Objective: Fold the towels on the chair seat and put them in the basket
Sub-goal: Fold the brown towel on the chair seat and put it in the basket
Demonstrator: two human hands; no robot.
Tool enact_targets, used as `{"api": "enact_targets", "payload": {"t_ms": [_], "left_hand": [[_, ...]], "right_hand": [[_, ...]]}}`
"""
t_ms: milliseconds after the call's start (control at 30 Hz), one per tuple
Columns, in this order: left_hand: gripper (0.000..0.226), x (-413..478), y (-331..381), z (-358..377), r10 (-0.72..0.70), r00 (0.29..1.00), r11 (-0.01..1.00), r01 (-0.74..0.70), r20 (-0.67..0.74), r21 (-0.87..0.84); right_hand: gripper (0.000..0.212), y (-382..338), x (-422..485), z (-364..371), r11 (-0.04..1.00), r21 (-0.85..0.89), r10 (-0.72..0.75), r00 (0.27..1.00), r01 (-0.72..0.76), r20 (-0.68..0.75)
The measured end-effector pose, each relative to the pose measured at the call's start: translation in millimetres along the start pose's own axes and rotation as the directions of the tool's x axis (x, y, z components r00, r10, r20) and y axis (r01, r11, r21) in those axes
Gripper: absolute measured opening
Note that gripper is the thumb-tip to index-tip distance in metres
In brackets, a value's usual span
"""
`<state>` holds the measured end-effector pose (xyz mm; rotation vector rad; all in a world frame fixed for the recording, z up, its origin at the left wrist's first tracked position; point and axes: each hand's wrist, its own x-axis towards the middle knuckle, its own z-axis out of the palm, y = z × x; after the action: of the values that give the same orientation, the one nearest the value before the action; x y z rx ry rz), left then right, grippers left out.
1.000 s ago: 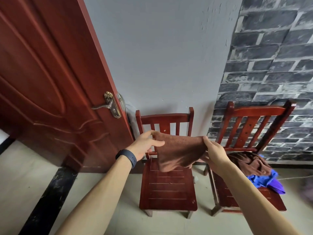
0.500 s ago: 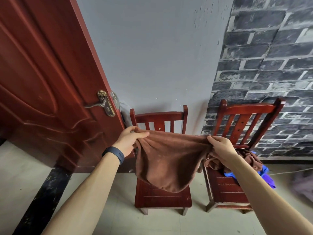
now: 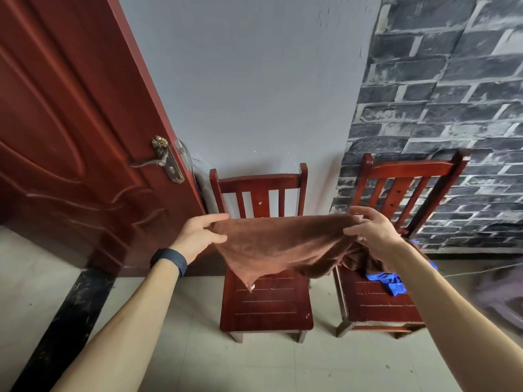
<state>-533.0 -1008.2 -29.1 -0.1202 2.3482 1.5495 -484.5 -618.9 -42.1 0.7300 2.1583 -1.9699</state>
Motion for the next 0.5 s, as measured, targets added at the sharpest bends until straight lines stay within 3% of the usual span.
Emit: {"api": "enact_targets", "payload": {"t_ms": [67, 133, 333, 500], "left_hand": [[0.047, -0.9, -3.2, 1.8, 0.058, 0.997, 0.967, -0.043, -0.054, 0.251], [0.036, -2.5, -6.3, 5.9, 0.15, 0.982, 0.885, -0.08, -0.118, 0.459], [0.021, -9.2, -35.9, 19.3, 0.242, 0.942, 0.736, -0.021, -0.234, 0.677], [0.021, -39.6, -89.8, 32.3, 0.177, 0.967, 0.584, 0.046, -0.183, 0.81]], "right_hand": [[0.053, 4.9, -1.3, 3.0, 0.911, -0.393, -0.159, 0.986, 0.124, -0.057], [0.047, 12.8, -1.3, 7.1, 0.775, -0.597, -0.295, 0.954, 0.207, -0.053], [0.039, 60.0, -2.6, 13.1, 0.621, -0.739, -0.442, 0.895, 0.26, -0.056], [0.027, 125.8, -19.0, 13.4, 0.545, -0.811, -0.327, 0.945, 0.214, 0.029]]}}
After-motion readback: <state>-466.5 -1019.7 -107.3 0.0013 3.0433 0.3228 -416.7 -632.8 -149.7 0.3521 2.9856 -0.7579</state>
